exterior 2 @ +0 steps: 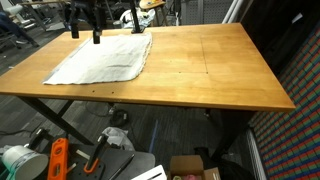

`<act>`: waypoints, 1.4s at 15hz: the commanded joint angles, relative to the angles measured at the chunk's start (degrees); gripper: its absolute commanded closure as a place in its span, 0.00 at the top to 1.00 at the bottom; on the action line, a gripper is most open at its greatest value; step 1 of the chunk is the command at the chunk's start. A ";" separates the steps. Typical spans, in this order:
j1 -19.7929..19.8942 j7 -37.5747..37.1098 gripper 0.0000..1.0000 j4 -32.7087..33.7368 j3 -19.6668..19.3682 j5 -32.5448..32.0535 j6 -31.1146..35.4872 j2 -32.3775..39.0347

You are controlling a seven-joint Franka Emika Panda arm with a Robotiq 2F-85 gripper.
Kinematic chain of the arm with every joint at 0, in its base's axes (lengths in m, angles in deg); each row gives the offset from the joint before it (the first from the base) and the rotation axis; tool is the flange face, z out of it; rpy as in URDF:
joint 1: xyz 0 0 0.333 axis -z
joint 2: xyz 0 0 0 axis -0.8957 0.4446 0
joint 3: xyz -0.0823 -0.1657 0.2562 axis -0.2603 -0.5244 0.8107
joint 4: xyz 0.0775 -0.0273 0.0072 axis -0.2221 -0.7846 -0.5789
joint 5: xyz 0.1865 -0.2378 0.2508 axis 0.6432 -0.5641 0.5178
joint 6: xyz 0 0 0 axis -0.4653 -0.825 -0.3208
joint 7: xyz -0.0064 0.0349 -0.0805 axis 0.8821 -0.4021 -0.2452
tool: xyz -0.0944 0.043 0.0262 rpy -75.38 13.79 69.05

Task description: Fold the towel

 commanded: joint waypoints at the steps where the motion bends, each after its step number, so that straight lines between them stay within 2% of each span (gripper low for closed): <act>1: 1.41 4.04 1.00 2.55 -0.91 0.85 2.63 4.26; 4: 2.44 5.89 1.00 2.96 -1.36 0.70 4.42 7.00; 11: 5.79 11.18 1.00 8.95 -1.22 3.99 2.95 15.97; 14: 7.45 11.08 1.00 12.11 -1.36 6.84 2.51 20.06; 21: 11.44 10.81 1.00 17.52 -1.53 7.67 1.88 26.79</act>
